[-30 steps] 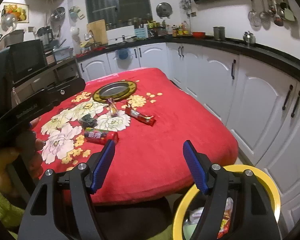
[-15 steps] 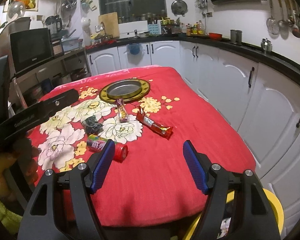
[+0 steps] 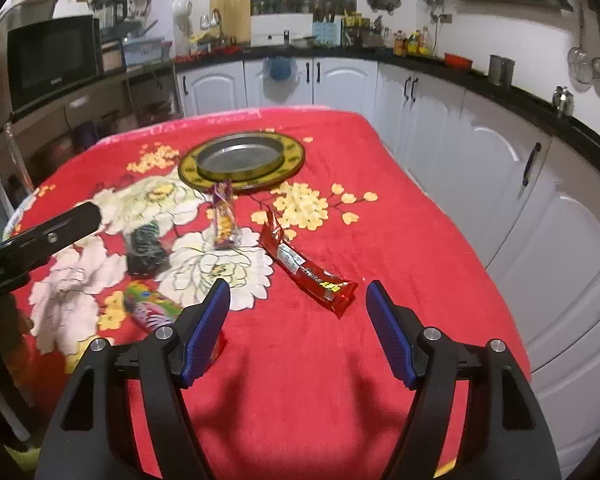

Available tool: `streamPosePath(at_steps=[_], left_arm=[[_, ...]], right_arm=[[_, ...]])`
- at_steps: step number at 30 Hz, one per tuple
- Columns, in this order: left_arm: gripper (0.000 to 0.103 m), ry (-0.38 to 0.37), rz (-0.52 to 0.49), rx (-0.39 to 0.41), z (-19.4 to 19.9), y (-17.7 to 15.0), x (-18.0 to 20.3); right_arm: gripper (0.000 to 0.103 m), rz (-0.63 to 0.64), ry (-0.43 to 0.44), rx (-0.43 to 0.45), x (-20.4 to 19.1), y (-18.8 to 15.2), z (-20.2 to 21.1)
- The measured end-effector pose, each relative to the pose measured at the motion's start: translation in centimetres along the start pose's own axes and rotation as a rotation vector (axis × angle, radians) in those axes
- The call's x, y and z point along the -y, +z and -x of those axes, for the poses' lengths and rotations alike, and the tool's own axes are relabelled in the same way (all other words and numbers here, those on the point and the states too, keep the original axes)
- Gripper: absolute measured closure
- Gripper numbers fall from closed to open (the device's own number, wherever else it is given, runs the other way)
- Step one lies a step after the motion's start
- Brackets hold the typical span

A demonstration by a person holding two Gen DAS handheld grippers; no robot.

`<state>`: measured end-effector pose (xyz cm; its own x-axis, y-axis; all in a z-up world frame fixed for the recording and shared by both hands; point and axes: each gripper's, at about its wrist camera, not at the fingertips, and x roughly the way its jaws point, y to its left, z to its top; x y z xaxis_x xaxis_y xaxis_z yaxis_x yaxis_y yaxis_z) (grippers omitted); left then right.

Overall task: Collect trash
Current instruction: 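Move both open tools back toward the candy tube and wrappers on the table, then grasp the red chip wrapper with the right tool while the left tool grasps the green-black wrapper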

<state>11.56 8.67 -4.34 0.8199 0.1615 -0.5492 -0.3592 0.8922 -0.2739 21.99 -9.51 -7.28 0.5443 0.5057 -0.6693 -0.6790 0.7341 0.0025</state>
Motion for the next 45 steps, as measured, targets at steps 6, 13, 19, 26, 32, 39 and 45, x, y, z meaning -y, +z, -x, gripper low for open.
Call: streamPosePath(at_steps=[6,13,19,26,32,39,45], left_arm=[[0.011,0.019,0.054,-0.06,-1.8,-0.3,-1.6],[0.016,0.01,0.136,-0.139,-3.9,-0.7,-3.0],[0.026,0.001,0.195,-0.194,-5.5,-1.1,-3.8],[0.06,0.018,0.189,-0.215,-6.4,-1.4,-3.9],[0.08,0.003,0.169,-0.212,-6.2,-1.5,-3.8],[0.092,-0.03,0.128,-0.152,-4.5,-1.2,-2.6],[0.092,-0.051,0.083,-0.089,-2.5,-0.4,-1.2]], right_arm=[[0.035,0.027,-0.001,-0.067,0.2,0.4,-3.6],[0.035,0.035,-0.02,-0.106,0.4,1.1,-6.5],[0.056,0.038,-0.046,-0.178,0.8,1.1,-9.0],[0.088,-0.059,-0.029,-0.146,1.7,-0.1,-8.1],[0.095,-0.109,-0.013,-0.099,2.1,-1.6,-6.1],[0.096,-0.136,0.0,-0.045,2.0,-3.0,-2.9],[0.096,-0.147,0.009,0.007,1.9,-3.8,0.3]])
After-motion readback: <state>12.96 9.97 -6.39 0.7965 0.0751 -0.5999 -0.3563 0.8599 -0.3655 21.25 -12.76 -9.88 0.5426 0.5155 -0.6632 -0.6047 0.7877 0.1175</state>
